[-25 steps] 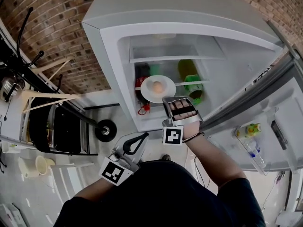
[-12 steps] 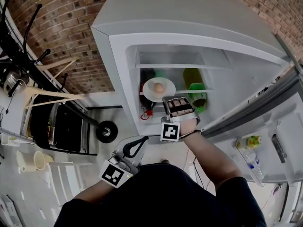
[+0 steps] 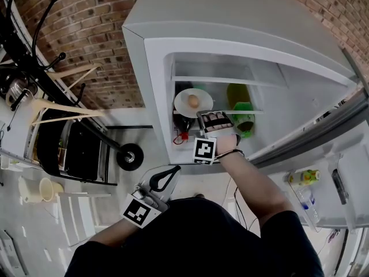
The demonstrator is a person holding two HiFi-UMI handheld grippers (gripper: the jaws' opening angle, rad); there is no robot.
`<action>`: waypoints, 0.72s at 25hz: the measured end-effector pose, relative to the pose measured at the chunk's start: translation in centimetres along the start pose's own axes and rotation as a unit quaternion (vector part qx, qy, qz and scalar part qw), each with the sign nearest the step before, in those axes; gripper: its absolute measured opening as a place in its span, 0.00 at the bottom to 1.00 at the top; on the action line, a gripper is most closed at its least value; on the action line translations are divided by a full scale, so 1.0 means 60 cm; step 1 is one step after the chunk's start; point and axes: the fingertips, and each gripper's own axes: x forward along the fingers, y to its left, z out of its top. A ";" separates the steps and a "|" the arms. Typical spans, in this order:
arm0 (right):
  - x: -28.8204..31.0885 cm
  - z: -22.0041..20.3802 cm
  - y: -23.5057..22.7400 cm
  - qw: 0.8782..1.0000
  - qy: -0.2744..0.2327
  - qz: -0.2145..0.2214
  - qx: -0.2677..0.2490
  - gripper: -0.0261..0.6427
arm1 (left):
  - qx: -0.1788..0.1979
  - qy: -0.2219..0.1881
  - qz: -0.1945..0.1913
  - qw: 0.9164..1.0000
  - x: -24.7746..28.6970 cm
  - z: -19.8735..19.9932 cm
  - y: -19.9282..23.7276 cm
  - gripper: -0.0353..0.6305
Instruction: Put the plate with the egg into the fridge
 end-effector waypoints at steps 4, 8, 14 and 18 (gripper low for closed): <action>0.007 0.004 -0.001 1.000 -0.002 0.020 0.001 0.08 | 0.001 0.001 0.001 1.000 -0.004 -0.001 -0.001 0.06; 0.012 0.008 0.004 0.999 -0.002 0.052 0.001 0.09 | -0.001 -0.001 0.003 1.000 -0.006 0.000 -0.002 0.06; 0.022 0.010 0.013 0.996 0.004 0.091 0.000 0.11 | -0.003 0.001 0.004 1.000 -0.008 0.000 -0.001 0.06; 0.032 0.011 0.018 0.995 0.008 0.101 -0.004 0.12 | -0.003 0.003 0.003 1.000 -0.006 -0.001 -0.001 0.06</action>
